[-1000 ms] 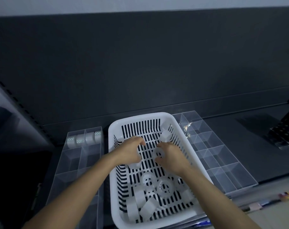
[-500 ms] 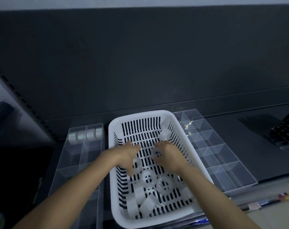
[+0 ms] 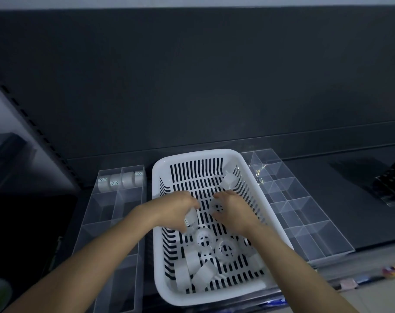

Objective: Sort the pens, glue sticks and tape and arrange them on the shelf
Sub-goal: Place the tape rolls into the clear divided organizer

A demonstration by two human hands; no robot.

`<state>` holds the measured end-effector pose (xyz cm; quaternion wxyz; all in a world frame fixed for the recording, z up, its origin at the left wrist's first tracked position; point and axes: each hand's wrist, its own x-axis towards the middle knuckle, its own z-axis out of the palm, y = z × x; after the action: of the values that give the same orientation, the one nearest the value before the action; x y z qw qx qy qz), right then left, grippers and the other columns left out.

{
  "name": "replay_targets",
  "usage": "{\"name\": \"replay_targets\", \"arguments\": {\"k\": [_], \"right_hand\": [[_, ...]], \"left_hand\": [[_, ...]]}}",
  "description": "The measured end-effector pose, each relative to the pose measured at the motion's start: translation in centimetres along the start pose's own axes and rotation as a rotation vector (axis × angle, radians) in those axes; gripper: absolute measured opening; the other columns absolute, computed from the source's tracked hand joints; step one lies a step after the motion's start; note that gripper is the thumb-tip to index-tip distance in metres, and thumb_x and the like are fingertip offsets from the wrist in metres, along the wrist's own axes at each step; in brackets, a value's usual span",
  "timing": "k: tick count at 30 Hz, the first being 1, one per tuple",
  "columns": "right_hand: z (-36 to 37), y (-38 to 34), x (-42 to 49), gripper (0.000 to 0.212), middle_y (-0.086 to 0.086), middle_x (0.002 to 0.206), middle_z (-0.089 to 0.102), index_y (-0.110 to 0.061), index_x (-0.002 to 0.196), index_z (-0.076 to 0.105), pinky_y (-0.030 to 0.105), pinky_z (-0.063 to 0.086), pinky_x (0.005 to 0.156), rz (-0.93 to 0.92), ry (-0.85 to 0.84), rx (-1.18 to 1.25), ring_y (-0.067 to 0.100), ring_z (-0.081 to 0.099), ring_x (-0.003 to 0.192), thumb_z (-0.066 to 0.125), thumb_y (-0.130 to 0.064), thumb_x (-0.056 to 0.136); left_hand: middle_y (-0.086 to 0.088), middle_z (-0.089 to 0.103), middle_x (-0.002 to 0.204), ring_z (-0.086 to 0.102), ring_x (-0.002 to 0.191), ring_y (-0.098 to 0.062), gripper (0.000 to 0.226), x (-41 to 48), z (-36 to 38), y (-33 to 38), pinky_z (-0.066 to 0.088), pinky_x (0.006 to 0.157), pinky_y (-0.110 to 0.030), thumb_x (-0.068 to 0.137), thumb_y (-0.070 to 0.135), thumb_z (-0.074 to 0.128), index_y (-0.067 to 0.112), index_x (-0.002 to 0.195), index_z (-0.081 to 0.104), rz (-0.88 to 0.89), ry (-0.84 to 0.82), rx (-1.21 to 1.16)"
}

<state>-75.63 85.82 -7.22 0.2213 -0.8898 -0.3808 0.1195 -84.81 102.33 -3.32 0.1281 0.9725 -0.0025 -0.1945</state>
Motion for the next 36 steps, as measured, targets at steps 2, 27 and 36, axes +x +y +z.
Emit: {"name": "replay_targets", "arguments": {"k": [2, 27, 36], "right_hand": [[0.0, -0.1, 0.0, 0.033, 0.008, 0.124, 0.054, -0.011, 0.119, 0.059, 0.02, 0.043, 0.084, -0.005, 0.002, -0.005, 0.022, 0.059, 0.103, 0.061, -0.017, 0.087], [-1.1, -4.1, -1.7, 0.069, 0.001, 0.126, 0.05, -0.02, 0.137, 0.04, 0.038, 0.047, 0.096, -0.248, -0.562, -0.225, 0.02, 0.048, 0.116, 0.069, -0.008, 0.076], [-1.1, -5.0, -1.0, 0.023, 0.005, 0.105, 0.052, -0.015, 0.107, 0.055, 0.037, 0.049, 0.085, -0.344, -0.494, -0.249, 0.024, 0.054, 0.095, 0.059, -0.011, 0.085]], "left_hand": [[0.0, 0.049, 0.101, 0.047, 0.084, -0.013, 0.042, 0.0, 0.8, 0.4, 0.041, 0.064, -0.022, 0.082, 0.021, 0.067, 0.013, 0.121, 0.055, 0.021, -0.023, 0.012], [0.009, 0.049, 0.119, 0.04, 0.114, -0.012, 0.048, -2.5, 0.5, -1.5, 0.04, 0.09, -0.024, 0.079, 0.018, 0.068, 0.022, 0.122, 0.048, -0.1, 0.368, -0.164], [0.008, 0.048, 0.127, 0.041, 0.12, -0.011, 0.058, -3.3, 0.4, -2.2, 0.035, 0.099, -0.023, 0.08, 0.021, 0.07, 0.027, 0.134, 0.048, -0.112, 0.494, -0.245]]}}
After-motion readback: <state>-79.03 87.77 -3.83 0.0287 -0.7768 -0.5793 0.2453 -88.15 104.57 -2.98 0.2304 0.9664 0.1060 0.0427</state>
